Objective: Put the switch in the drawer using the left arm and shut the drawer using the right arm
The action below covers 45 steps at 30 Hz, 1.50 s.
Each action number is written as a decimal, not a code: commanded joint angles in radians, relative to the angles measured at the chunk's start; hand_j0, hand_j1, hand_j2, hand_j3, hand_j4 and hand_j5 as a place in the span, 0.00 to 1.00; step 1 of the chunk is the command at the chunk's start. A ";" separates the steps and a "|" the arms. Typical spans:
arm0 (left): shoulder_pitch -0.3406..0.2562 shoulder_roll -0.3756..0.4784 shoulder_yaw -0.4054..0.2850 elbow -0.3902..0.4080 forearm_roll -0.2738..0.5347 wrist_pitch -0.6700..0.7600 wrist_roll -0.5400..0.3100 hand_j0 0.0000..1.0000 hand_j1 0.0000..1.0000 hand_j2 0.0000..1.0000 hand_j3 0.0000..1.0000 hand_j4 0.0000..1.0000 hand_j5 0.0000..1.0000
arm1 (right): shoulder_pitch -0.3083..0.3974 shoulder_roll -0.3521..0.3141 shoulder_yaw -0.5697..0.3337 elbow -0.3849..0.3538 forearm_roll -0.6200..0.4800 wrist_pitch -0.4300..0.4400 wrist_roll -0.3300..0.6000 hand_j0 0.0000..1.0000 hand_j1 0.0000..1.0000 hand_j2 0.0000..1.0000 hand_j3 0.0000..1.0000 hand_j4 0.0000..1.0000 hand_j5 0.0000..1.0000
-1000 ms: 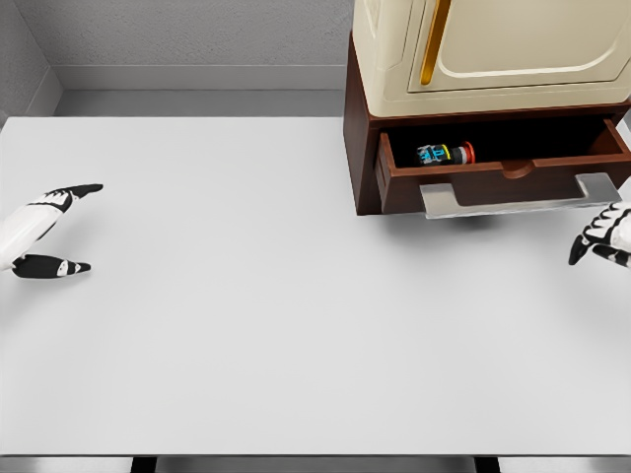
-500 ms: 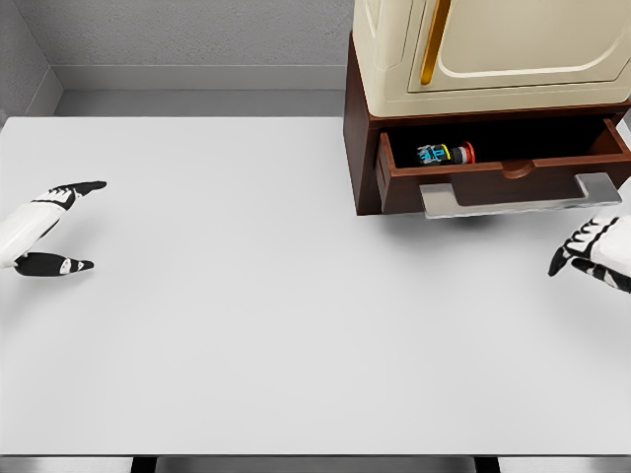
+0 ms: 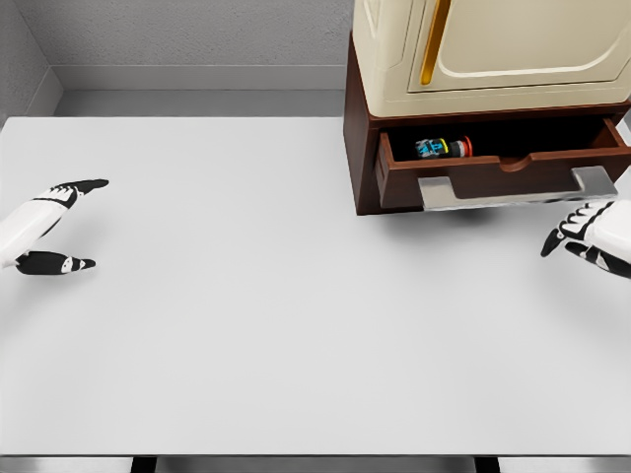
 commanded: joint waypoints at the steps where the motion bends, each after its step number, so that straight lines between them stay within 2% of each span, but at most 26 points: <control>1: 0.000 0.001 0.000 0.000 0.008 0.002 0.001 1.00 1.00 1.00 1.00 1.00 1.00 | 0.000 -0.005 0.003 0.002 -0.005 0.001 -0.001 0.48 0.48 0.48 0.48 0.48 0.48; 5: 0.003 0.001 0.000 -0.001 0.008 0.002 0.001 1.00 1.00 1.00 1.00 1.00 1.00 | -0.026 0.001 0.000 0.004 -0.011 0.001 -0.002 0.48 0.48 0.48 0.48 0.48 0.48; 7: 0.003 0.001 0.000 -0.001 0.008 0.002 0.001 1.00 1.00 1.00 1.00 1.00 1.00 | -0.060 0.031 0.004 0.013 -0.008 0.001 -0.002 0.48 0.48 0.48 0.48 0.48 0.48; 11: 0.003 0.001 0.000 -0.003 0.008 0.002 0.001 1.00 1.00 1.00 1.00 1.00 1.00 | -0.080 0.048 0.014 0.036 -0.006 0.001 -0.001 0.49 0.49 0.49 0.49 0.49 0.49; 15: 0.003 0.001 0.000 -0.001 0.008 0.002 0.001 1.00 1.00 1.00 1.00 1.00 1.00 | -0.167 0.061 0.101 0.060 -0.006 0.001 -0.002 0.49 0.49 0.49 0.49 0.49 0.49; 22: 0.003 0.001 0.000 -0.001 0.008 0.002 0.001 1.00 1.00 1.00 1.00 1.00 1.00 | -0.192 0.084 0.119 0.077 -0.005 0.001 -0.001 0.51 0.51 0.51 0.51 0.51 0.51; 26: 0.005 0.001 0.000 -0.001 0.008 0.002 0.001 1.00 1.00 1.00 1.00 1.00 1.00 | -0.270 0.100 0.196 0.136 0.003 0.001 0.001 0.52 0.52 0.52 0.52 0.52 0.52; 31: 0.005 0.001 0.000 -0.001 0.008 0.002 0.001 1.00 1.00 1.00 1.00 1.00 1.00 | -0.275 0.117 0.199 0.154 0.027 0.001 0.001 0.52 0.52 0.52 0.52 0.52 0.52; 33: 0.005 0.001 0.000 -0.001 0.008 0.002 0.001 1.00 1.00 1.00 1.00 1.00 1.00 | -0.302 0.130 0.213 0.163 0.026 0.001 0.001 0.53 0.53 0.53 0.53 0.53 0.53; 45: 0.008 0.001 0.000 -0.008 0.008 0.002 0.001 1.00 1.00 1.00 1.00 1.00 1.00 | -0.322 0.113 0.227 0.185 0.024 0.001 0.001 0.55 0.55 0.55 0.55 0.55 0.55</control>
